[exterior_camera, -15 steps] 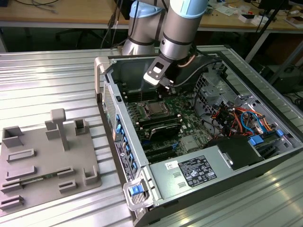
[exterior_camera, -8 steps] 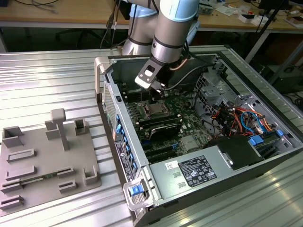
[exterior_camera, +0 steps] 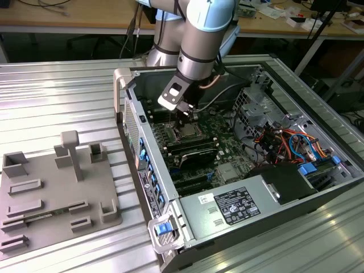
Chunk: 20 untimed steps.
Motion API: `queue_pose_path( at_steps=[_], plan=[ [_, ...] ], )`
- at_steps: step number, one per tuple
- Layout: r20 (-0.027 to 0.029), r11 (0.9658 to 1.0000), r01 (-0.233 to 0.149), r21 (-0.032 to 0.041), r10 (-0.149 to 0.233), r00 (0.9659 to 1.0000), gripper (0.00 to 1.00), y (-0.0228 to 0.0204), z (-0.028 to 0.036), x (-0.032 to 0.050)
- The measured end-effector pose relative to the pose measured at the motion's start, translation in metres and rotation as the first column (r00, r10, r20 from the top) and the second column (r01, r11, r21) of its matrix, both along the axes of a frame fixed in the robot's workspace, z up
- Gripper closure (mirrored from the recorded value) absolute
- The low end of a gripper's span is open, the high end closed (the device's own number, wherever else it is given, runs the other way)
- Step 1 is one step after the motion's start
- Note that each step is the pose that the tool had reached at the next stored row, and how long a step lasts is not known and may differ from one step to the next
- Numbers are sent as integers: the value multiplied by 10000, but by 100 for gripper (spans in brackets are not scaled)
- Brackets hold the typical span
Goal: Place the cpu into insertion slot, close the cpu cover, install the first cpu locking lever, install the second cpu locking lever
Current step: 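Close the cpu cover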
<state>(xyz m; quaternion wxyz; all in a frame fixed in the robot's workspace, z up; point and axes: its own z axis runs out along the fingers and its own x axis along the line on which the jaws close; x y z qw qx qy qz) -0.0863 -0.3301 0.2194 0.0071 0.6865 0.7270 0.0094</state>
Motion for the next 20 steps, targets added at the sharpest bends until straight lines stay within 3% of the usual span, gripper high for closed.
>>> queue_pose_path(
  at_steps=[4,9,17,20],
  plan=[
    [1,10000,0,1,0,10000,89,0,-92,-4],
    [1,10000,0,6,0,10000,89,0,-116,-11],
    [39,10000,-2,6,2,10000,89,0,-123,-27],
    [46,10000,-1,6,1,10000,89,0,-95,-27]
  ],
)
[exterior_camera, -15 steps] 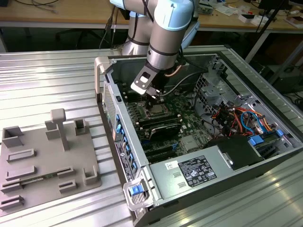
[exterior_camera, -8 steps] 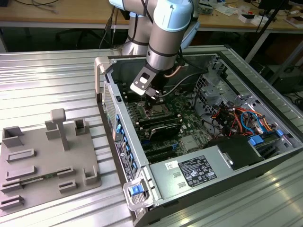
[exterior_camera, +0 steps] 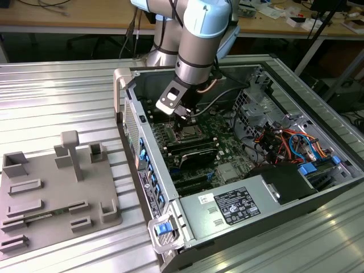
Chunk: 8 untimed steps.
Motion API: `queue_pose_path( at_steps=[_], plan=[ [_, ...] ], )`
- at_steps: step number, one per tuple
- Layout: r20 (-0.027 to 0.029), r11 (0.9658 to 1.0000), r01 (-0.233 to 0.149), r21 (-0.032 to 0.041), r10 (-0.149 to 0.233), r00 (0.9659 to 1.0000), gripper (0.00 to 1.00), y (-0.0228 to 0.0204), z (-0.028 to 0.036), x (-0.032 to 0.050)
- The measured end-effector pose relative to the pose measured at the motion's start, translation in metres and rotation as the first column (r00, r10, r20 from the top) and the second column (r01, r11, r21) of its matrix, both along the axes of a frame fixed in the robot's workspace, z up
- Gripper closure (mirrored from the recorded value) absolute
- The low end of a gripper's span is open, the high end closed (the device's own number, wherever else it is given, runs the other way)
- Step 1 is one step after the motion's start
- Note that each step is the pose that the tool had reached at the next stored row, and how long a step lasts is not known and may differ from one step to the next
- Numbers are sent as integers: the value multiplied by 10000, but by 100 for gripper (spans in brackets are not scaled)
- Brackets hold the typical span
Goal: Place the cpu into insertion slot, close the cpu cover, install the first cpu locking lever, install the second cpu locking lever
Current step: 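Close the cpu cover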
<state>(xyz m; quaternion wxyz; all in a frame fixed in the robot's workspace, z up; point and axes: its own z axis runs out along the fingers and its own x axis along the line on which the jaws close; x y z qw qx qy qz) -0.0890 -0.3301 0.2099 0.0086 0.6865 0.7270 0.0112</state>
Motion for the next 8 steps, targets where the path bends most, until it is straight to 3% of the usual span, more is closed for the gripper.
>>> queue_pose_path(
  at_steps=[5,8],
  plan=[
    [13,10000,2,1,-2,10000,89,1,58,15],
    [13,10000,9,0,-9,10000,89,1,58,151]
  ],
)
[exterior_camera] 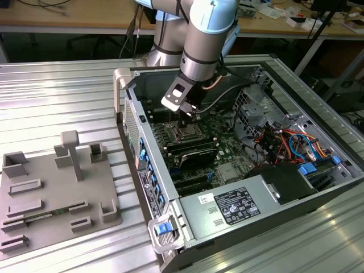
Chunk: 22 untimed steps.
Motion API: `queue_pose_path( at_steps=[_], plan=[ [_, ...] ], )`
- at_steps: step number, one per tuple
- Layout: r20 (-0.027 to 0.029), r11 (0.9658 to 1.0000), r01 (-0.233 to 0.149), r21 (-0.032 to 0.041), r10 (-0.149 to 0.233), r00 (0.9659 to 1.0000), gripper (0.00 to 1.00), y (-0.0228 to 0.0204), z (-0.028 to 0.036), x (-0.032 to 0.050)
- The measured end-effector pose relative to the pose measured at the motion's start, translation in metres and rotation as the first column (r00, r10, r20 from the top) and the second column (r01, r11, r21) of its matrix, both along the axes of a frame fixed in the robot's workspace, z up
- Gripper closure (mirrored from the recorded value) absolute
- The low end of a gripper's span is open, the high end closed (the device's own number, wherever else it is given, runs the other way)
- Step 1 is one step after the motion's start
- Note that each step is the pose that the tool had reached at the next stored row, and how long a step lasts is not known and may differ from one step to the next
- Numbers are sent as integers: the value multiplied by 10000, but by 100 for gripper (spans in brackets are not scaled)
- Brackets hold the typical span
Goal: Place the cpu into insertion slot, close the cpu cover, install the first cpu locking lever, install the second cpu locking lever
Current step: 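Close the cpu cover, then install the first cpu locking lever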
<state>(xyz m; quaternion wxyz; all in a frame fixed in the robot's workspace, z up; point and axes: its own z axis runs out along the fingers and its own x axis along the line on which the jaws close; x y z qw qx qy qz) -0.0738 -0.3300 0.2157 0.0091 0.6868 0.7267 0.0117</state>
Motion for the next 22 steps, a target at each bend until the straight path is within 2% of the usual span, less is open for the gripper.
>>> queue_pose_path(
  at_steps=[3,14,18,22],
  plan=[
    [0,10000,1,0,-1,10000,89,-1,0,50],
    [-1,10000,2,-1,-2,10000,89,1,5,61],
    [-17,10000,1,0,-1,10000,89,0,39,61],
    [-18,10000,0,0,0,10000,89,0,155,61]
  ],
)
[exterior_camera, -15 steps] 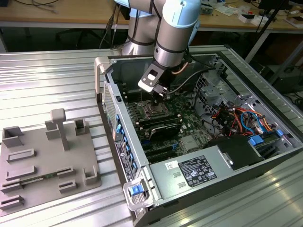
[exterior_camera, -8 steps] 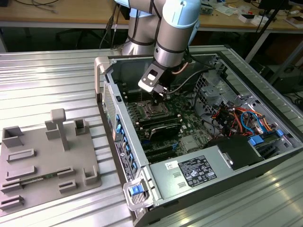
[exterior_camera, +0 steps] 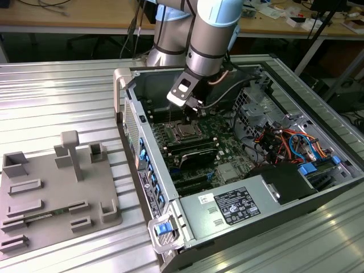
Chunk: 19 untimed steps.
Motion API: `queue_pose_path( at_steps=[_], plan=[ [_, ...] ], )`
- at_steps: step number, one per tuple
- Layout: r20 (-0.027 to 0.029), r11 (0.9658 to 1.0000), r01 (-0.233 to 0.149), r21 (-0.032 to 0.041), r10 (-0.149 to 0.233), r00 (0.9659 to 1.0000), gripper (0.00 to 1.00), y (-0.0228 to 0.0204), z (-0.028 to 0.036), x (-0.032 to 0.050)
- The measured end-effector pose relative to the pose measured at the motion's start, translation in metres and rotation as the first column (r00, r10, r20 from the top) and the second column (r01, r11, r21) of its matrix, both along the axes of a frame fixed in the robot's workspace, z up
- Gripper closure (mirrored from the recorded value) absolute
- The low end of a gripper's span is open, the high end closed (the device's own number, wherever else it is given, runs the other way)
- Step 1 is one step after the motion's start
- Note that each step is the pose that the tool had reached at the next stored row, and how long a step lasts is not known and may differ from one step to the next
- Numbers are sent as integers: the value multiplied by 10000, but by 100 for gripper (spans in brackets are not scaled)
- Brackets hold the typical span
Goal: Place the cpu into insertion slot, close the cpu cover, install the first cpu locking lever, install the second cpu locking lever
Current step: 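Install the first cpu locking lever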
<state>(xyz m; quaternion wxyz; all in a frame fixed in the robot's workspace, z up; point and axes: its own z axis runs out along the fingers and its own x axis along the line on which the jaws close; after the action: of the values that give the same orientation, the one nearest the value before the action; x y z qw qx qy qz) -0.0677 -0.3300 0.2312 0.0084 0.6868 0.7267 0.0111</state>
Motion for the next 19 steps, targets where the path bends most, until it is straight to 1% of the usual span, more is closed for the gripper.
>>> queue_pose_path(
  at_steps=[3,5,7,8,10,11,13,14,15,16,19],
  plan=[
    [0,10000,0,0,0,10000,89,0,67,0],
    [-1,10000,0,-1,0,10000,89,0,180,0],
    [-1,10000,0,-1,0,10000,89,0,269,0],
    [0,10000,0,-1,0,10000,89,0,299,0],
    [-1,10000,0,0,0,10000,89,0,387,0],
    [0,10000,0,0,0,10000,89,0,401,0],
    [1,10000,-90,0,90,10000,89,0,402,0],
    [0,9995,-308,-1,308,9995,89,0,403,0],
    [-1,9983,-578,-2,578,9983,89,0,403,0],
    [-1,9972,-752,-1,752,9972,89,0,402,0],
    [-1,9911,-1332,-2,1332,9911,89,0,402,0]
  ],
)
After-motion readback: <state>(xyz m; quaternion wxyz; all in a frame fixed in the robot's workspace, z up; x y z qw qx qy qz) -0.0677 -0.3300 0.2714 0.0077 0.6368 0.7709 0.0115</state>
